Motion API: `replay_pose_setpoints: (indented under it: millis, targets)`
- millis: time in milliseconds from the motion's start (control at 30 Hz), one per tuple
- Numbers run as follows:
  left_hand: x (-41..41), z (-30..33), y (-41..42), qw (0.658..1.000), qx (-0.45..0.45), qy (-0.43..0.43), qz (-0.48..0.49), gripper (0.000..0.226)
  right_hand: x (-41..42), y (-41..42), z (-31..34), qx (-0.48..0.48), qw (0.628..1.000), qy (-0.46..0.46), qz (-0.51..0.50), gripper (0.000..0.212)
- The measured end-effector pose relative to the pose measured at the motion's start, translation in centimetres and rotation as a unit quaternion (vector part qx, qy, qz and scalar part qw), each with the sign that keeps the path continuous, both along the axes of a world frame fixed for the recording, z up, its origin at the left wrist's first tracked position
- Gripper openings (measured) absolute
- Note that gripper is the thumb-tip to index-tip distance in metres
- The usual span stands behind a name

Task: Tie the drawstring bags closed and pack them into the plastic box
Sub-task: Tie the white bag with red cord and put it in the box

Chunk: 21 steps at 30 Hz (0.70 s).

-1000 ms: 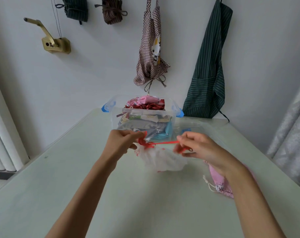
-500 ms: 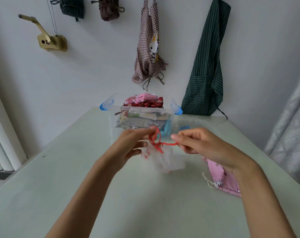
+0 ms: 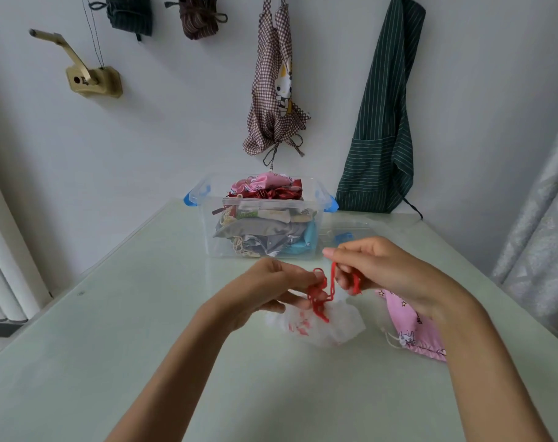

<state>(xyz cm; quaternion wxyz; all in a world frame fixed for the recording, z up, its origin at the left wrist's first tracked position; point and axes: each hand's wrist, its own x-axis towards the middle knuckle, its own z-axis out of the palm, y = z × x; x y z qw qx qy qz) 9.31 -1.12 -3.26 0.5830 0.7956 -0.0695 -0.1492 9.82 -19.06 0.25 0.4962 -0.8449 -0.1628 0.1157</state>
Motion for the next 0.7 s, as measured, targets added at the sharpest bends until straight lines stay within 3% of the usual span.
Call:
replay_pose_setpoints:
  millis: [67,133,167,200,267,367,533,633,700]
  targets:
    - [0.0,0.1,0.1,0.999,-0.031,-0.007,0.042,0.02,0.4,-1.4,-0.4,-0.081,0.994,0.06,-0.032,0.028]
    - [0.1,0.1,0.4,0.997,-0.032,-0.019,0.062,0.02,1.0,-2.8,-1.2,-0.251,0.965,0.019,-0.076,0.013]
    - [0.1,0.1,0.4,0.998,-0.022,-0.02,0.059,0.02,1.3,-2.9,-1.4,-0.275,0.955,-0.033,-0.105,0.019]
    - [0.1,0.1,0.4,0.998,-0.01,-0.018,0.051,0.02,1.4,-2.6,-1.3,-0.228,0.965,-0.065,-0.113,0.024]
    - [0.0,0.2,0.2,0.999,0.014,-0.011,0.031,0.02,1.4,-1.5,-0.7,-0.107,0.993,-0.037,-0.037,0.028]
    - [0.1,0.1,0.2,0.999,0.048,-0.005,0.007,0.02,2.3,0.1,-1.0,-0.162,0.98,0.053,0.105,0.034]
    - [0.3,-0.2,0.7,0.996,0.088,0.009,-0.024,0.023,4.4,-0.4,-1.1,-0.212,0.968,0.086,0.107,0.012]
    - [0.4,0.0,1.0,0.994,0.084,0.019,-0.062,0.022,4.9,-0.7,-0.6,-0.142,0.969,0.139,0.145,0.007]
    - [0.4,0.0,1.3,0.994,0.046,0.028,-0.095,0.02,5.4,-0.8,-1.0,-0.039,0.961,0.21,0.173,0.016]
